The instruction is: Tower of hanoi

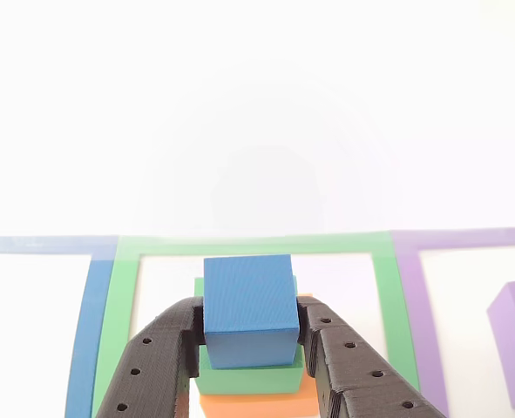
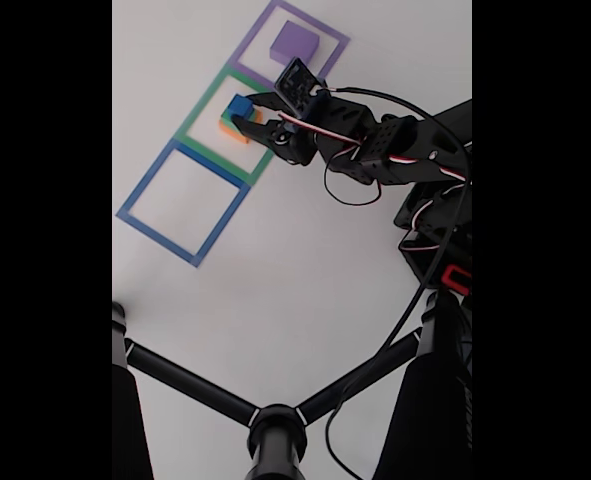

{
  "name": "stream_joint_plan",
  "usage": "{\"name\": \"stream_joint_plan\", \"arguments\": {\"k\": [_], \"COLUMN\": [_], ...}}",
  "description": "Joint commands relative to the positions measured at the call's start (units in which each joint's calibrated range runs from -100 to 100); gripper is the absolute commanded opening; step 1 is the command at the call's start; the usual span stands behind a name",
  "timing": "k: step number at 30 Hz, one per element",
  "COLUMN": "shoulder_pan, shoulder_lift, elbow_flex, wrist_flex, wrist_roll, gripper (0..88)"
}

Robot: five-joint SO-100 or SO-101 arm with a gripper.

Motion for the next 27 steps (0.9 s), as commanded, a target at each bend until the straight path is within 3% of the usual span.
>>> {"name": "stream_joint_plan", "arguments": {"k": [1,17,24,27], "shoulder_pan": [0.55,0.64,-0.51,-0.7], "shoulder_lift": [0.07,-7.12,-23.99,-30.45], "elbow_flex": [-1.37,-0.91,-5.55,-10.73], "wrist_flex": [-0.67,3.38,24.02,36.33], "wrist_roll": [0.2,0.2,0.2,0.2], "gripper": [12.1,22.1,21.3,11.2]}}
